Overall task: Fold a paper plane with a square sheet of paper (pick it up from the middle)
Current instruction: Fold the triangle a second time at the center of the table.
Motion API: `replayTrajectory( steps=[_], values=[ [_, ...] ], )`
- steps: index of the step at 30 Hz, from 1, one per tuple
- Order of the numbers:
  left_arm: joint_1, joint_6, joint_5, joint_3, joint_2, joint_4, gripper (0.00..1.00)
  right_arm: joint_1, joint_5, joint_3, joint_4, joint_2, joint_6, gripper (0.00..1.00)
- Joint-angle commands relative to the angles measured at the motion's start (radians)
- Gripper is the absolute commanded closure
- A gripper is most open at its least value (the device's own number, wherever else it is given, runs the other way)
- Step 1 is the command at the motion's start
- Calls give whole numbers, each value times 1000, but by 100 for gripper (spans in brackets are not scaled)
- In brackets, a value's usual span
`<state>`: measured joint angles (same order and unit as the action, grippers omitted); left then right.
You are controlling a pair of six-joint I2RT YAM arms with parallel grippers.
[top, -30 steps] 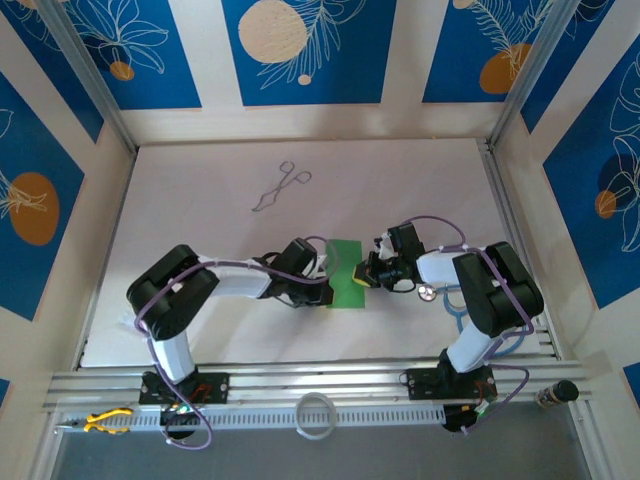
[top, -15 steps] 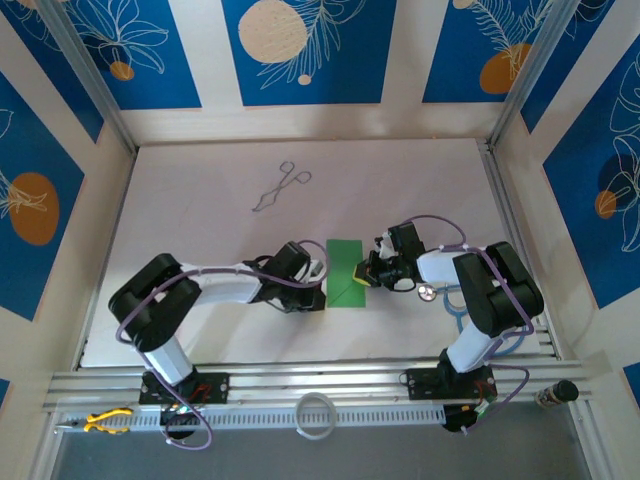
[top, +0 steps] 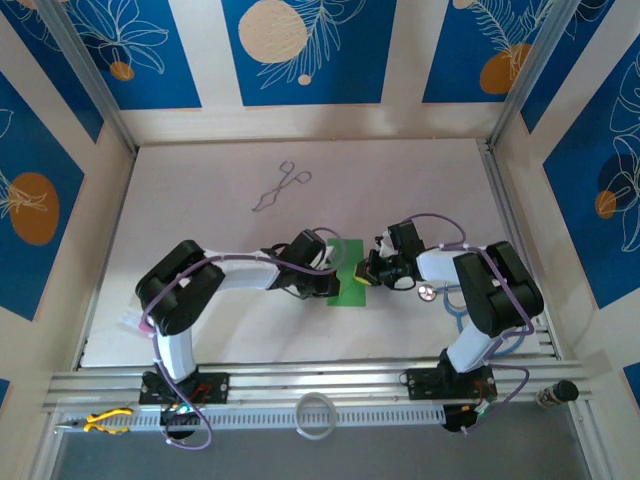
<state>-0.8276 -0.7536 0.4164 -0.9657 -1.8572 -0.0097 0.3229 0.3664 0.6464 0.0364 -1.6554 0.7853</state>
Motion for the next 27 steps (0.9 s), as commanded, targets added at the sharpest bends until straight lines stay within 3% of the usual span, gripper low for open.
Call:
replayTrajectory(
  steps=[1,8,15,27],
  values=[
    [-1,3,-17,15,-21,-22,100,-2,-17,31,-77,0,-36,100],
    [-6,-47,-28,101,-12,46,100,49,39,47,-68,92,-44,98],
    [-5,-51,-34,102,-14,46,100,134,-13,19,-3,12,4,99],
    [-7,-64,-24,106,-22,69,100,-24,-10,4,48,-39,-49,99]
  ],
)
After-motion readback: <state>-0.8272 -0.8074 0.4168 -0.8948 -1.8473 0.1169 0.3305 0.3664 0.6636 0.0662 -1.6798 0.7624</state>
